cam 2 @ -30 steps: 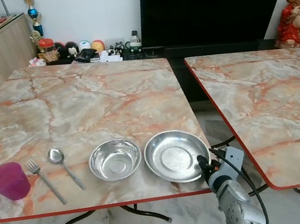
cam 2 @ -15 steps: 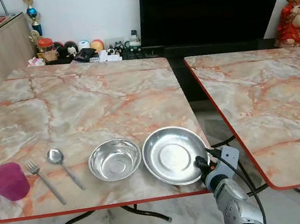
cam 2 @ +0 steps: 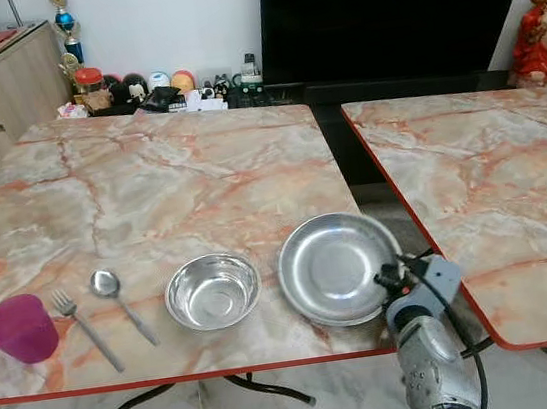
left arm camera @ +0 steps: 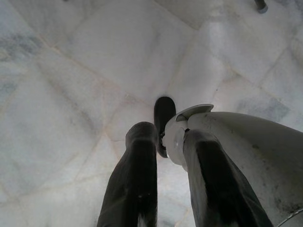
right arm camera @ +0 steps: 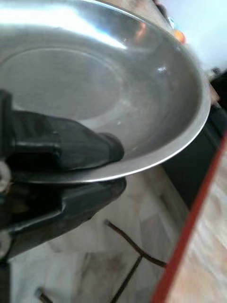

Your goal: Setting the table

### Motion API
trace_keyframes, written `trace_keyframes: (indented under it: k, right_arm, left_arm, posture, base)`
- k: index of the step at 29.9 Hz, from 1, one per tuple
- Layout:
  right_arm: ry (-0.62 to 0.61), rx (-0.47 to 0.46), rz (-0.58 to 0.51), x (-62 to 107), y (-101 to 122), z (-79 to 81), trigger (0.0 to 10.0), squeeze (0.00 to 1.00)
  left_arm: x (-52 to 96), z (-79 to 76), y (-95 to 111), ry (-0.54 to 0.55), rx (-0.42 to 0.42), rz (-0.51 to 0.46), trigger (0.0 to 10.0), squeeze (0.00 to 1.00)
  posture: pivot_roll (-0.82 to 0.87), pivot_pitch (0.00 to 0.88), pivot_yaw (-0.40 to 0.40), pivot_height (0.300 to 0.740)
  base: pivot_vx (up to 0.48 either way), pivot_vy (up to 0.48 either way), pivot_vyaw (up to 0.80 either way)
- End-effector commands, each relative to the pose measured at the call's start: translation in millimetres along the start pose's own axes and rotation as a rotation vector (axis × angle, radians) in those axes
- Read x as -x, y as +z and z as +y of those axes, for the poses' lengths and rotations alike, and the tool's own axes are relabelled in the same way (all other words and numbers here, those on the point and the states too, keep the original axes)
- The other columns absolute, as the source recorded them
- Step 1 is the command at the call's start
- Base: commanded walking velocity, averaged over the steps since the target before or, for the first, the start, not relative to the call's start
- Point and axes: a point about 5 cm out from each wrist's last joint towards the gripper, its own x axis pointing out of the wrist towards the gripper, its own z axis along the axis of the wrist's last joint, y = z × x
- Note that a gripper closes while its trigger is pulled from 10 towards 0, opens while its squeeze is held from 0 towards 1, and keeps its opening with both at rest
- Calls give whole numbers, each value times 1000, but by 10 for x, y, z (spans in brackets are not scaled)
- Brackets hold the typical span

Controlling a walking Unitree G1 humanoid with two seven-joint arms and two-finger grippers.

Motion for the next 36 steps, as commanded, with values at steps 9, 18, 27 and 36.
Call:
trace_keyframes:
  k: [9, 18, 27, 36]
  right_arm:
    - [44, -100, -203, 49, 221, 82, 7216, 0]
    - [116, -130, -299, 65, 364, 182, 10000, 0]
    - [138, -136, -311, 62, 396, 214, 10000, 0]
    - [137, -142, -331, 61, 440, 206, 10000, 0]
  left_arm:
    - [-1, -1, -13, 19, -42, 12, 10000, 0]
    - [42, 87, -130, 79, -35, 34, 10000, 0]
    - [41, 121, -85, 93, -26, 19, 10000, 0]
    - [10, 66, 12, 79, -28, -13, 10000, 0]
  posture:
    - [104, 8, -81, 740]
    - [110, 9, -82, 740]
    - [113, 8, -84, 740]
    - [108, 7, -81, 740]
  base:
    - [0, 0, 0]
    - [0, -89, 0]
    - [0, -451, 0]
    - [0, -468, 0]
